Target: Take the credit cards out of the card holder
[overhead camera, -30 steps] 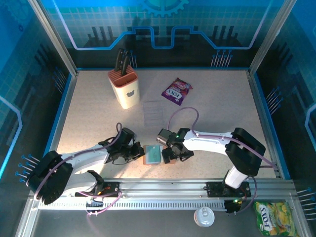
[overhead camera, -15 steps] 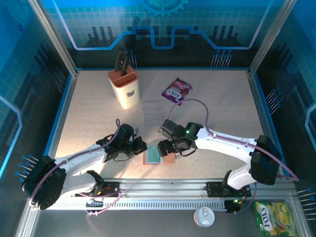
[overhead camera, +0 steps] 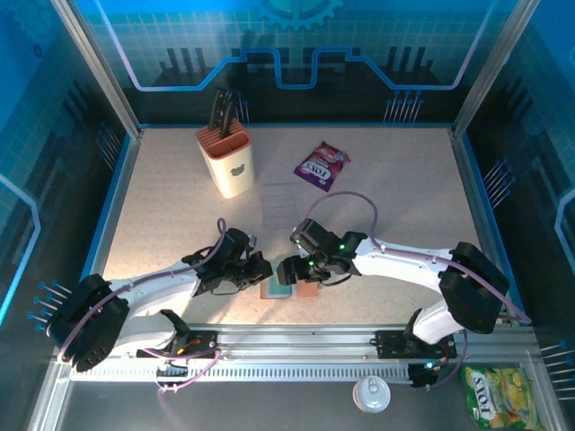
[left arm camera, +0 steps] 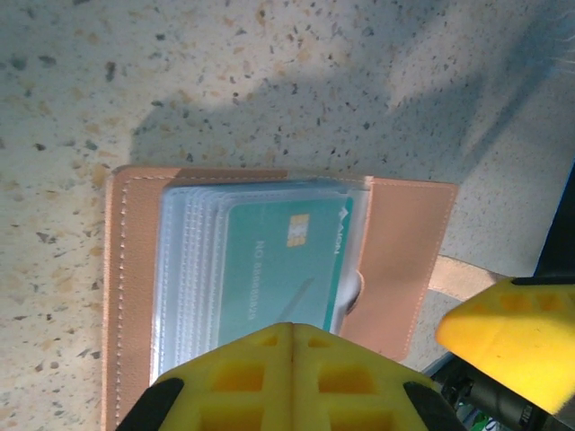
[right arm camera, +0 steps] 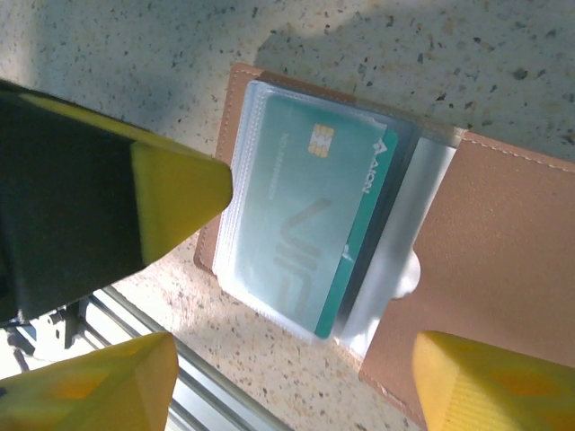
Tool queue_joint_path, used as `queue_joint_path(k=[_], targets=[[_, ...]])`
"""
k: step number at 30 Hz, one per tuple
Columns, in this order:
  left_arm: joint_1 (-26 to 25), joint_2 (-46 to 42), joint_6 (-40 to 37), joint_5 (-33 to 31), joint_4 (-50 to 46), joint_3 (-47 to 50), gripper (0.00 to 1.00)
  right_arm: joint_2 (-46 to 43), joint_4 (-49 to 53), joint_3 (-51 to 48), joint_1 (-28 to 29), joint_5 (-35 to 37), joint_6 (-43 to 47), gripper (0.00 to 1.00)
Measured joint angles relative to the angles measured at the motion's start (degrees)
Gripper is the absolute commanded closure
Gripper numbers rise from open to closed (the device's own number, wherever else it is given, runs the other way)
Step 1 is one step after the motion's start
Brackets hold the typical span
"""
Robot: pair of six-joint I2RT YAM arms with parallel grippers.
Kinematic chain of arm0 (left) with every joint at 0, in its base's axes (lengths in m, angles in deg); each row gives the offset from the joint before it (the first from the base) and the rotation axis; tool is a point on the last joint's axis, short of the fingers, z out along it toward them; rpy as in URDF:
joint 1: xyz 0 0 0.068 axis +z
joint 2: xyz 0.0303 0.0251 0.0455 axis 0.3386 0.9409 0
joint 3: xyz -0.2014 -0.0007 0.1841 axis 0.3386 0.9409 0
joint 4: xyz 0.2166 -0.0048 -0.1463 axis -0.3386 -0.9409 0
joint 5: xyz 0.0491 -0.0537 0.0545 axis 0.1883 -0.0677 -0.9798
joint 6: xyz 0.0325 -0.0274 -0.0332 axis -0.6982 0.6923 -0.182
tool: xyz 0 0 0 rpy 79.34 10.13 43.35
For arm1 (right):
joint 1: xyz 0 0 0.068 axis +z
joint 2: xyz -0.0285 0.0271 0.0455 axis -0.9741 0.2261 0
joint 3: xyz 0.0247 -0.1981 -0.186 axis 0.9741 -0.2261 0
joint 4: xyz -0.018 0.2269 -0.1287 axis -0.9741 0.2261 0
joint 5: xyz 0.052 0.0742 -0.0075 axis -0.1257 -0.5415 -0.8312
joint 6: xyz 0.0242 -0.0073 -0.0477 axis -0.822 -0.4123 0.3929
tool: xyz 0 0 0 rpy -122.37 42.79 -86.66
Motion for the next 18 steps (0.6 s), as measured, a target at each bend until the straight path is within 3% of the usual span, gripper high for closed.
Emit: queue_joint_path(k=[11,18], targets=[[0.0,3.8,0.0,0.0,3.0,1.0,0.98,2.6,-8.9,-2.8,-1.9,-5.4,-3.0,0.48],[0.0,4.5,0.0,-0.2,4.1,1.5,0.99,3.7,-10.3,-2.8,-1.9,-6.4,-3.3,0.50]])
